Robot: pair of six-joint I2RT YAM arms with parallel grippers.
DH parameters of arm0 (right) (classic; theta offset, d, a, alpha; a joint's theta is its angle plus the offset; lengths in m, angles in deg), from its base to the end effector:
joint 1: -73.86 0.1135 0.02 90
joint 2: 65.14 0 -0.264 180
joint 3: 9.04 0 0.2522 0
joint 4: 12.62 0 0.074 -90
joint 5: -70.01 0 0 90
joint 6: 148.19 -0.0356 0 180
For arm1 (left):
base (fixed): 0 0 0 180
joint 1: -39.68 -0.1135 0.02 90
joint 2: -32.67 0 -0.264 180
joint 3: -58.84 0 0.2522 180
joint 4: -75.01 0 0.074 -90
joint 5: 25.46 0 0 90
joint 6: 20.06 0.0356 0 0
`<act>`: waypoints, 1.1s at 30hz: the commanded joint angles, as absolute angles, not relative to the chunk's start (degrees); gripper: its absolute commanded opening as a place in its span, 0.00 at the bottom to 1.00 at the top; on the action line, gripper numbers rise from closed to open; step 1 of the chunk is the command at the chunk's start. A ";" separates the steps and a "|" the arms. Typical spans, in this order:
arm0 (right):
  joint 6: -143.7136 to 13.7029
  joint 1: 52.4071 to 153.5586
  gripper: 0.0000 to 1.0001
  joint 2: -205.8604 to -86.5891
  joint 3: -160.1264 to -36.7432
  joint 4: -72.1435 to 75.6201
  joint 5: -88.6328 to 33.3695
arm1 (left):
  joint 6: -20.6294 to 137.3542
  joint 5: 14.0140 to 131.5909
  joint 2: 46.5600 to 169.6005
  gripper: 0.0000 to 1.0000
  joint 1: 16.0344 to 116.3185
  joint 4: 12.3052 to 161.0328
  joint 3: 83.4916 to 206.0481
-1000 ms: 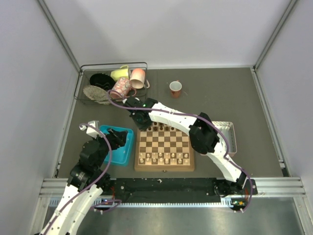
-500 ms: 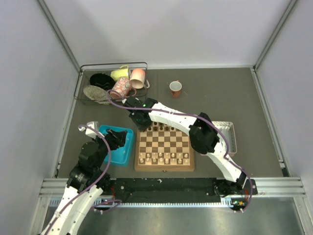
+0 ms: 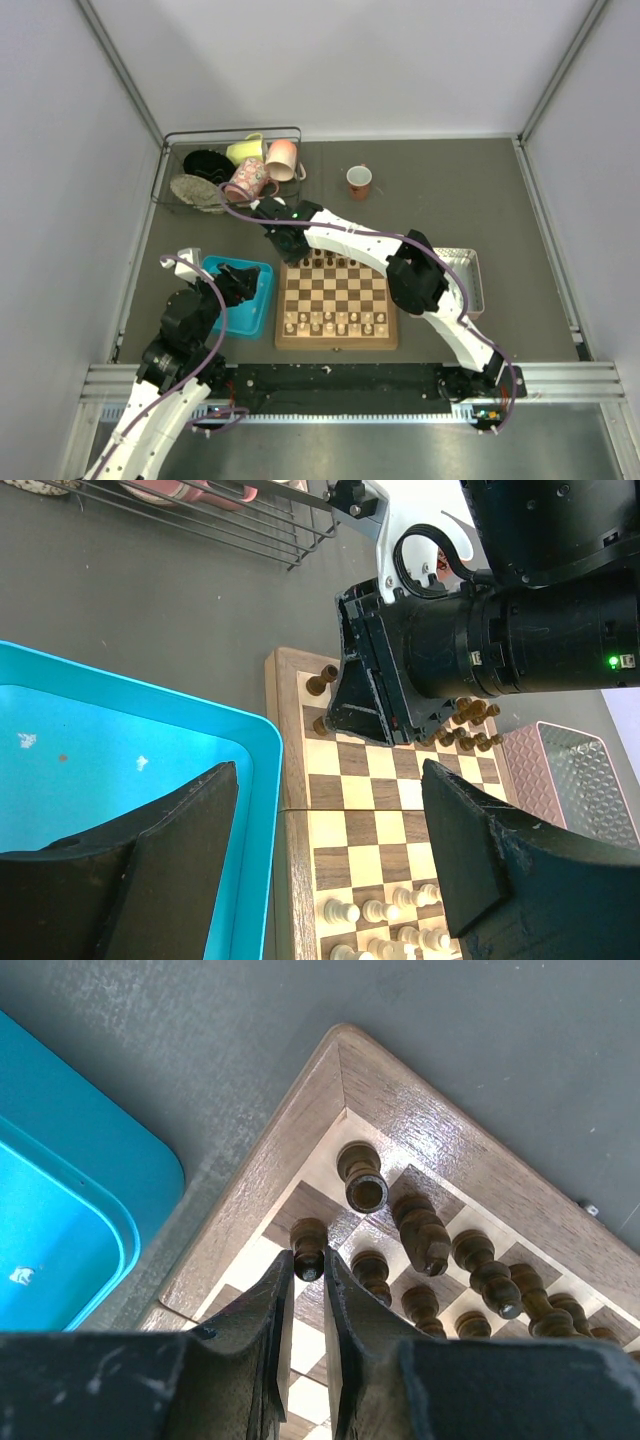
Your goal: Set up the chess pieces on the board
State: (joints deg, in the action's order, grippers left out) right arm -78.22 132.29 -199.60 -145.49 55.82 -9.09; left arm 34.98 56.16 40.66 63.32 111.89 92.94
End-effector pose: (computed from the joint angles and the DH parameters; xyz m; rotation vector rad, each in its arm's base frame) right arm 0.2678 0.4229 0.2108 -0.8375 2.5682 0.1565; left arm 0.0867 -0.0323 0.2408 -0.2852 1.7748 -0.6122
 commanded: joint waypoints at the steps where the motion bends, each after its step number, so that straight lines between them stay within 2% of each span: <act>1: -77.61 133.18 0.15 -197.24 -146.29 53.61 -8.21 | 35.75 56.19 40.67 0.79 62.97 108.81 92.90; 5: -77.70 133.09 0.21 -197.16 -146.29 53.35 -9.00 | 35.75 56.28 40.67 0.79 62.97 108.72 92.90; 21: -77.53 133.18 0.28 -192.94 -146.02 53.09 -8.48 | 35.93 56.10 39.88 0.79 62.97 110.48 94.66; 28: -78.76 133.18 0.46 -184.25 -144.97 53.09 -5.50 | 35.58 54.96 39.97 0.80 62.97 113.20 98.96; 30: -79.11 133.10 0.51 -179.33 -142.53 52.91 -1.90 | 35.84 54.79 40.58 0.84 63.05 113.64 100.19; 33: -78.67 131.96 0.64 -169.76 -133.95 49.93 4.87 | 36.37 52.42 43.21 0.92 63.05 115.57 102.30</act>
State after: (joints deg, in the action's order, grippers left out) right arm -78.22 132.25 -183.40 -141.10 53.37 -4.59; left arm 35.40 55.33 40.79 63.32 114.42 98.25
